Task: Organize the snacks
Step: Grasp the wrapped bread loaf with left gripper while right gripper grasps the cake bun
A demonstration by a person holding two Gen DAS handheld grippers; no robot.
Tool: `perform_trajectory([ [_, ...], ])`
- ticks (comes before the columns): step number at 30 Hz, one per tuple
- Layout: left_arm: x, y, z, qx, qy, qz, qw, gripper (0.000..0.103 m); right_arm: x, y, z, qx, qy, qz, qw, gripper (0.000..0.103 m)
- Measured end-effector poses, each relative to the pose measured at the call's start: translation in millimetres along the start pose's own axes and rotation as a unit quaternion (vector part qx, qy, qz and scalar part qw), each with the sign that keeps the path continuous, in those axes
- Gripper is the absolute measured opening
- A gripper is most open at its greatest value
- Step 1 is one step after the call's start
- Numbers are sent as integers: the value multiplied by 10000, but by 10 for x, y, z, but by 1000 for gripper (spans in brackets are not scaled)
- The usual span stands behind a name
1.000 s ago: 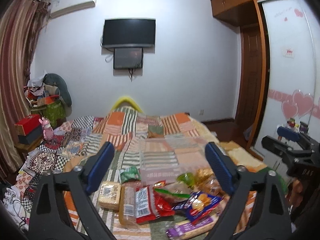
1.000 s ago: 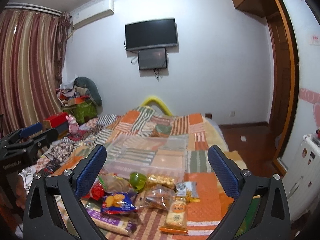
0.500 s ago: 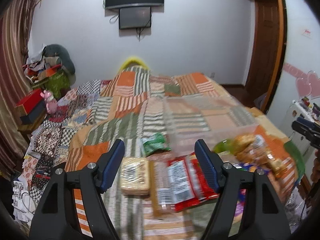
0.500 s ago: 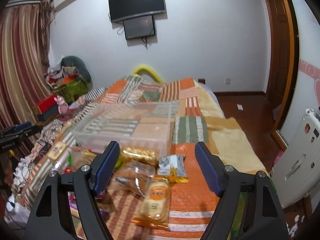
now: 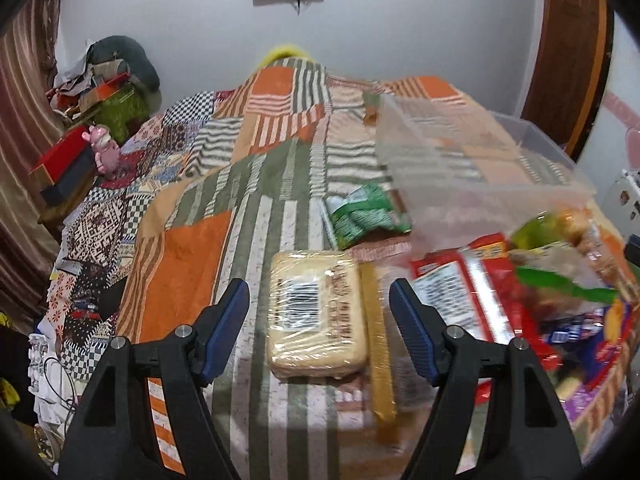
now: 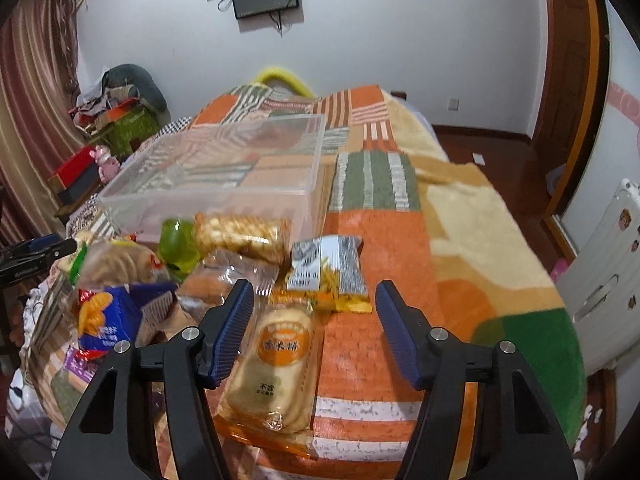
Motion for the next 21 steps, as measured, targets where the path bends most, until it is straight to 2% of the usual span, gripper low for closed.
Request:
perform_trajectory([
  [10, 168, 93, -346, 254, -84, 173, 9995, 73, 20, 85, -49, 197, -143, -63, 9997, 60],
  [14, 210, 80, -397, 261, 16, 336, 9991, 72, 45, 112, -7, 246, -187, 43, 9995, 60],
  [16, 205, 80, -415, 269, 60, 365, 9990, 68, 67, 153, 0, 307, -247, 72, 9992, 60],
  [18, 192, 72, -428, 285, 62, 354, 9989, 58, 93, 185, 0, 353, -291, 105, 9989, 60],
  [21, 173, 70, -442, 260, -71, 252, 9993, 56, 129, 217, -15, 412, -299, 178, 9985, 60],
])
Point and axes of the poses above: each gripper's, at about its wrist camera, not at the fingertips, and z roughly against the way its jaws point, x to its left, y to its underside, the point moved 10 cm from there along -z, roughly the way its jaws point, and after that the axes turned 3 degrees about z, right-handed, at the moved point
